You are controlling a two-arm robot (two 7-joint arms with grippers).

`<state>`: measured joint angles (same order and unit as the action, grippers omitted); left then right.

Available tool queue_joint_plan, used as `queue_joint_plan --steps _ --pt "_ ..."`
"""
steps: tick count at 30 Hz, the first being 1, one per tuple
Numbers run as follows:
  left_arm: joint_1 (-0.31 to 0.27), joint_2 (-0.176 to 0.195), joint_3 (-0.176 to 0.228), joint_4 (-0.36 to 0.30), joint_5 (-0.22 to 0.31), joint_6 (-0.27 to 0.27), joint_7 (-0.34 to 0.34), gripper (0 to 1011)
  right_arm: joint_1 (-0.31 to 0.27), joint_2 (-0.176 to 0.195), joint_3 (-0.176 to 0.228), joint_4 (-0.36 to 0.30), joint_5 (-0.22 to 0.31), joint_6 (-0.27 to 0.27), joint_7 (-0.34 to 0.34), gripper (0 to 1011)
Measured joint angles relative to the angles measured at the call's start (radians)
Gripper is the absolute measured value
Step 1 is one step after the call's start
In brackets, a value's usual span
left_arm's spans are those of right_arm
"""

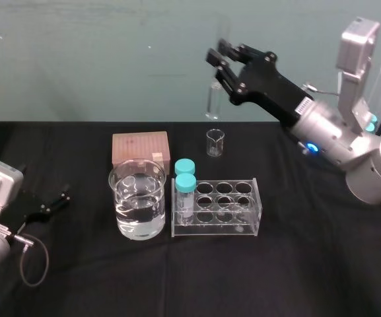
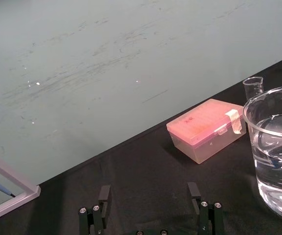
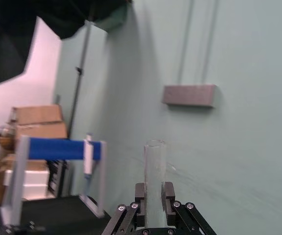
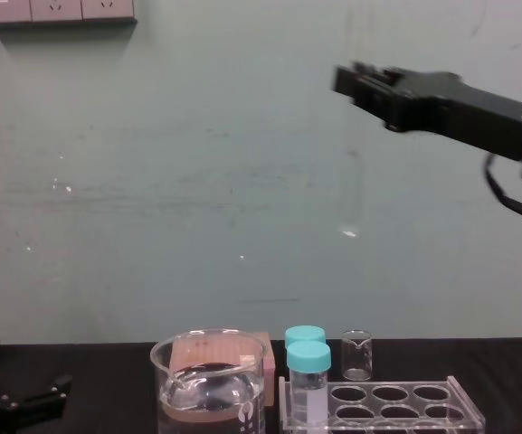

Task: Hold the test tube with one hand and immerse one end into the beaker, then return it to the test tube rack.

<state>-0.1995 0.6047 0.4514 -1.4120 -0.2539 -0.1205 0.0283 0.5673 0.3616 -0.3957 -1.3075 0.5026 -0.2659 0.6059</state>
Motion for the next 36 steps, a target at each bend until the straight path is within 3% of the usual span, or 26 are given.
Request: queue_joint_plan --steps 9,15,36 --pt "0.0 0.0 0.0 0.0 0.0 0.0 0.0 1000 -0.124 0.049 0.067 -0.059 -0.032 0.057 -0.108 225" --pt "0.0 0.0 0.0 0.0 0.0 0.0 0.0 1000 -0.175 0.055 0.086 -0.065 -0.039 0.092 -0.128 225" --pt "0.0 0.0 0.0 0.0 0.0 0.0 0.0 1000 -0.214 0.025 0.093 -0.033 -0.037 0.127 -0.109 225"
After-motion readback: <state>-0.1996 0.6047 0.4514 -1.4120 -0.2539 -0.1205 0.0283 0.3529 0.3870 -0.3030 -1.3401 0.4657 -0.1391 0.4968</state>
